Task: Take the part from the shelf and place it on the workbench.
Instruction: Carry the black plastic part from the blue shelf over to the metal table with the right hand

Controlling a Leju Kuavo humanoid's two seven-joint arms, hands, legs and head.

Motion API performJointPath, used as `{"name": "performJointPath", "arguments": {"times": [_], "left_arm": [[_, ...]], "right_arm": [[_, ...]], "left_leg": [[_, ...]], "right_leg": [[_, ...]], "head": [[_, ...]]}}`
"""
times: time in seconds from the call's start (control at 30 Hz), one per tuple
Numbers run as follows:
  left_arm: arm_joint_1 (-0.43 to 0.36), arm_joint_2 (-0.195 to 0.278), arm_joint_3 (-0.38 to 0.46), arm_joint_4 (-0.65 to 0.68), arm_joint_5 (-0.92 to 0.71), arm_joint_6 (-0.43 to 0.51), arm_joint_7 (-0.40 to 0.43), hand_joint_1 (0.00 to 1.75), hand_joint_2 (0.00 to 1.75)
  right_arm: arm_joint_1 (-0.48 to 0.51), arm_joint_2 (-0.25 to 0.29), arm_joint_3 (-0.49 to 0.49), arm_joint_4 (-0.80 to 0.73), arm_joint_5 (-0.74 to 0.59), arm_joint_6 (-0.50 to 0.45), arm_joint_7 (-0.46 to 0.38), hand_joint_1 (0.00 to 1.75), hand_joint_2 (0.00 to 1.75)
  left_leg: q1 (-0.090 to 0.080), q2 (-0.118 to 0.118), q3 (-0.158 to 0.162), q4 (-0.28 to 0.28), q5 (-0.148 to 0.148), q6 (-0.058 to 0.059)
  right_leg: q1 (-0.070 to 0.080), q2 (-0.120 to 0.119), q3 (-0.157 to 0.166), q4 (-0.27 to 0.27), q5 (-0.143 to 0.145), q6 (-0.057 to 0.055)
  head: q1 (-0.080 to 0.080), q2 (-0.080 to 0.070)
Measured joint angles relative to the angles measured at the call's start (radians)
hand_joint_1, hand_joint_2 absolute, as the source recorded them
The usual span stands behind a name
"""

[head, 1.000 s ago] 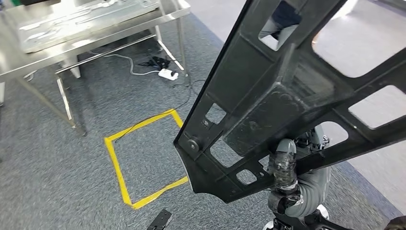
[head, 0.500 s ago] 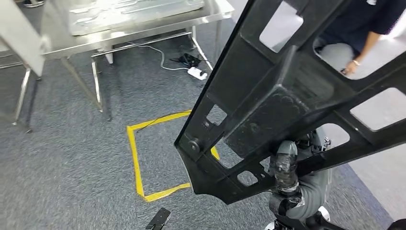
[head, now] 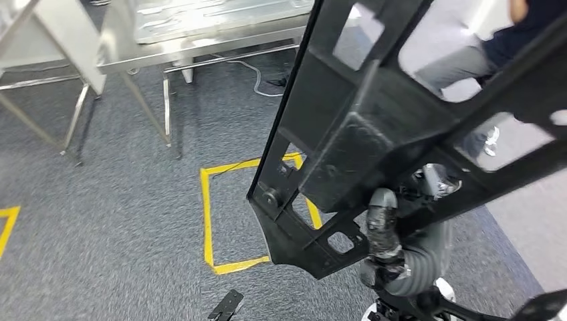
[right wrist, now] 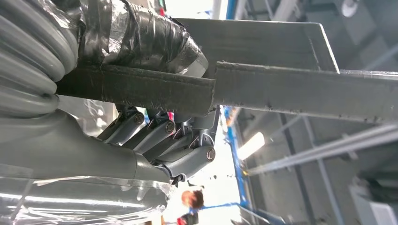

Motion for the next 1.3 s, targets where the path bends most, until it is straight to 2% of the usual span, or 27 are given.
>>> {"name": "performJointPath", "arguments": {"times": [0.03, 0.1, 0.13, 0.2, 0.27, 0.33, 0.4, 0.47, 0.5, 0.53, 0.57, 0.6, 0.67, 0.7, 0.77, 0.83, 0.87, 0.9, 0.97, 1.0, 1.03, 1.07, 1.1, 1.13, 1.17, 1.2, 1.3], "left_arm": [[0.0, 0.0, 0.0, 0.0, 0.002, -0.006, 0.001, 0.0, 1.75], [0.001, 0.002, 0.0, 0.0, 0.004, -0.016, 0.001, 0.0, 1.75], [0.0, 0.003, 0.0, 0.0, 0.005, -0.02, 0.001, 0.0, 1.75], [-0.002, 0.005, 0.0, 0.0, 0.006, -0.026, -0.001, 0.0, 1.75], [-0.002, 0.007, 0.0, 0.0, 0.008, -0.03, -0.002, 0.0, 1.75], [-0.001, 0.008, 0.0, 0.0, 0.008, -0.031, -0.002, 0.0, 1.75], [-0.005, 0.007, 0.0, 0.0, 0.009, -0.031, -0.003, 0.0, 1.75], [-0.009, 0.007, 0.0, 0.0, 0.009, -0.032, -0.003, 0.0, 1.75], [-0.009, 0.007, 0.0, 0.0, 0.009, -0.033, -0.003, 0.0, 1.75], [-0.009, 0.006, 0.0, 0.0, 0.009, -0.033, -0.003, 0.0, 1.75], [-0.008, 0.006, 0.0, 0.0, 0.009, -0.033, -0.003, 0.0, 1.75], [-0.008, 0.006, 0.0, 0.0, 0.009, -0.033, -0.003, 0.0, 1.75], [-0.01, 0.005, 0.0, 0.0, 0.009, -0.033, -0.003, 0.0, 1.75], [-0.01, 0.005, 0.0, 0.0, 0.009, -0.033, -0.003, 0.0, 1.75], [-0.01, 0.005, 0.0, 0.0, 0.009, -0.033, -0.003, 0.0, 1.75], [-0.009, 0.006, 0.0, 0.0, 0.01, -0.034, -0.004, 0.0, 1.75], [-0.01, 0.006, 0.0, 0.0, 0.011, -0.036, -0.007, 0.0, 1.75], [-0.01, 0.007, 0.0, 0.0, 0.011, -0.039, -0.01, 0.0, 1.75], [-0.007, 0.007, 0.0, 0.0, 0.013, -0.048, -0.018, 0.0, 1.75], [-0.005, 0.007, 0.0, 0.0, 0.014, -0.051, -0.02, 0.0, 1.75], [-0.002, 0.007, 0.0, 0.0, 0.014, -0.053, -0.022, 0.0, 1.75], [0.001, 0.008, 0.0, 0.0, 0.015, -0.054, -0.023, 0.0, 1.75], [0.003, 0.008, 0.0, 0.0, 0.015, -0.054, -0.024, 0.0, 1.75], [0.004, 0.009, 0.0, 0.0, 0.015, -0.054, -0.025, 0.0, 1.75], [0.004, 0.009, 0.0, 0.0, 0.015, -0.054, -0.026, 0.0, 1.75], [0.003, 0.009, 0.0, 0.0, 0.015, -0.054, -0.026, 0.0, 1.75], [0.004, 0.011, 0.0, 0.001, 0.015, -0.054, -0.027, 0.0, 1.75]], "right_arm": [[-0.001, 0.0, 0.0, 0.004, -0.001, 0.0, 0.001, 1.75, 1.75], [-0.005, 0.001, 0.0, 0.01, -0.009, 0.0, -0.002, 1.75, 1.75], [-0.007, 0.002, 0.0, 0.012, -0.014, 0.0, -0.006, 1.75, 1.75], [-0.011, 0.003, 0.0, 0.014, -0.021, 0.002, -0.012, 1.75, 1.75], [-0.012, 0.003, 0.0, 0.018, -0.024, 0.003, -0.014, 1.75, 1.75], [-0.015, 0.004, 0.0, 0.021, -0.025, 0.004, -0.014, 1.75, 1.75], [-0.016, 0.004, 0.0, 0.022, -0.026, 0.005, -0.014, 1.75, 1.75], [-0.015, 0.004, 0.0, 0.025, -0.026, 0.006, -0.014, 1.75, 1.75], [-0.013, 0.004, 0.0, 0.028, -0.026, 0.006, -0.013, 1.75, 1.75], [-0.013, 0.004, 0.0, 0.03, -0.026, 0.006, -0.013, 1.75, 1.75], [-0.013, 0.004, 0.0, 0.031, -0.026, 0.006, -0.013, 1.75, 1.75], [-0.013, 0.004, 0.0, 0.032, -0.027, 0.006, -0.013, 1.75, 1.75], [-0.014, 0.004, 0.0, 0.033, -0.027, 0.006, -0.013, 1.75, 1.75], [-0.015, 0.004, 0.0, 0.034, -0.027, 0.006, -0.013, 1.75, 1.75], [-0.015, 0.004, 0.0, 0.036, -0.027, 0.006, -0.013, 1.75, 1.75], [-0.016, 0.005, 0.0, 0.036, -0.029, 0.006, -0.013, 1.75, 1.75], [-0.017, 0.006, 0.0, 0.037, -0.035, 0.007, -0.015, 1.75, 1.75], [-0.017, 0.007, 0.0, 0.037, -0.043, 0.008, -0.017, 1.75, 1.75], [-0.018, 0.009, 0.0, 0.041, -0.061, 0.01, -0.024, 1.75, 1.75], [-0.017, 0.01, 0.0, 0.043, -0.065, 0.011, -0.028, 1.75, 1.75], [-0.017, 0.01, 0.0, 0.045, -0.068, 0.011, -0.03, 1.75, 1.75], [-0.017, 0.01, 0.0, 0.047, -0.069, 0.011, -0.031, 1.75, 1.75], [-0.017, 0.01, 0.0, 0.049, -0.07, 0.011, -0.032, 1.75, 1.75], [-0.017, 0.01, 0.0, 0.05, -0.07, 0.012, -0.032, 1.75, 1.75], [-0.018, 0.011, 0.0, 0.051, -0.07, 0.012, -0.032, 1.75, 1.75], [-0.018, 0.011, 0.0, 0.052, -0.07, 0.012, -0.032, 1.75, 1.75], [-0.019, 0.011, 0.0, 0.054, -0.074, 0.014, -0.034, 1.75, 1.75]], "left_leg": [[0.0, 0.002, 0.006, -0.017, 0.019, 0.002], [-0.003, 0.012, 0.068, -0.141, 0.085, 0.012], [-0.008, 0.021, 0.103, -0.205, 0.106, 0.019], [-0.018, 0.034, 0.141, -0.275, 0.117, 0.029], [-0.022, 0.03, 0.149, -0.287, 0.114, 0.035], [-0.015, 0.022, 0.163, -0.304, 0.119, 0.042], [-0.007, 0.014, 0.176, -0.316, 0.122, 0.051], [-0.008, 0.004, 0.179, -0.316, 0.119, 0.058], [-0.008, -0.002, 0.179, -0.314, 0.116, 0.059], [-0.009, -0.008, 0.18, -0.311, 0.113, 0.058], [-0.008, -0.015, 0.182, -0.306, 0.109, 0.056], [-0.008, -0.021, 0.183, -0.3, 0.103, 0.053], [-0.009, -0.03, 0.181, -0.285, 0.091, 0.044], [-0.01, -0.033, 0.179, -0.28, 0.087, 0.039], [-0.01, -0.035, 0.176, -0.279, 0.085, 0.031], [-0.009, -0.03, 0.174, -0.275, 0.078, 0.022], [-0.008, -0.023, 0.162, -0.25, 0.066, 0.017], [-0.006, -0.015, 0.139, -0.206, 0.049, 0.011], [-0.002, -0.004, 0.061, -0.071, 0.007, 0.002], [0.0, -0.003, 0.025, -0.019, -0.001, -0.001], [0.001, -0.001, 0.004, 0.002, 0.01, -0.002], [0.002, 0.0, 0.004, -0.02, 0.042, -0.001], [0.002, 0.002, 0.021, -0.075, 0.087, 0.001], [0.001, 0.005, 0.049, -0.142, 0.124, 0.005], [-0.003, 0.009, 0.076, -0.198, 0.145, 0.01], [-0.008, 0.012, 0.099, -0.241, 0.147, 0.017], [-0.02, 0.012, 0.141, -0.285, 0.114, 0.037]], "right_leg": [[0.002, -0.009, 0.002, 0.0, -0.002, 0.0], [0.004, -0.022, 0.009, 0.0, -0.008, 0.001], [0.006, -0.028, 0.012, -0.001, -0.01, 0.003], [0.007, -0.034, 0.016, -0.005, -0.011, 0.01], [0.008, -0.04, 0.023, -0.014, -0.011, 0.021], [0.007, -0.022, 0.025, -0.007, -0.02, 0.032], [0.004, 0.019, -0.014, 0.076, -0.064, 0.037], [0.003, 0.044, -0.088, 0.208, -0.113, 0.04], [0.003, 0.047, -0.116, 0.25, -0.118, 0.042], [0.002, 0.048, -0.126, 0.251, -0.101, 0.043], [0.001, 0.048, -0.116, 0.214, -0.067, 0.043], [0.001, 0.049, -0.09, 0.148, -0.024, 0.043], [0.001, 0.056, -0.041, 0.036, 0.021, 0.039], [0.002, 0.058, -0.029, 0.01, 0.025, 0.036], [0.005, 0.06, -0.026, 0.004, 0.021, 0.026], [0.003, 0.058, -0.02, -0.004, 0.017, 0.014], [0.001, 0.055, -0.014, -0.008, 0.014, 0.008], [0.0, 0.052, -0.007, -0.011, 0.009, 0.002], [0.001, 0.046, 0.005, -0.012, -0.002, -0.003], [0.001, 0.044, 0.012, -0.012, -0.008, -0.003], [0.002, 0.042, 0.02, -0.012, -0.015, -0.001], [0.002, 0.041, 0.031, -0.012, -0.022, 0.0], [0.002, 0.041, 0.042, -0.012, -0.03, 0.002], [0.001, 0.04, 0.054, -0.014, -0.039, 0.005], [0.001, 0.039, 0.064, -0.017, -0.046, 0.009], [0.0, 0.038, 0.071, -0.021, -0.052, 0.015], [-0.002, 0.036, 0.092, -0.017, -0.052, 0.036]], "head": [[0.0, 0.0], [0.0, 0.0], [0.001, 0.0], [0.001, 0.0], [0.0, 0.0], [0.001, 0.0], [0.006, 0.0], [0.01, 0.0], [0.01, 0.0], [0.01, 0.0], [0.01, 0.0], [0.011, 0.0], [0.012, 0.0], [0.012, 0.0], [0.012, 0.0], [0.012, 0.0], [0.009, 0.0], [0.007, 0.0], [0.003, 0.0], [0.003, 0.0], [0.003, 0.0], [0.003, 0.0], [0.002, 0.0], [0.003, 0.0], [0.004, 0.0], [0.005, 0.0], [0.005, 0.0]]}}
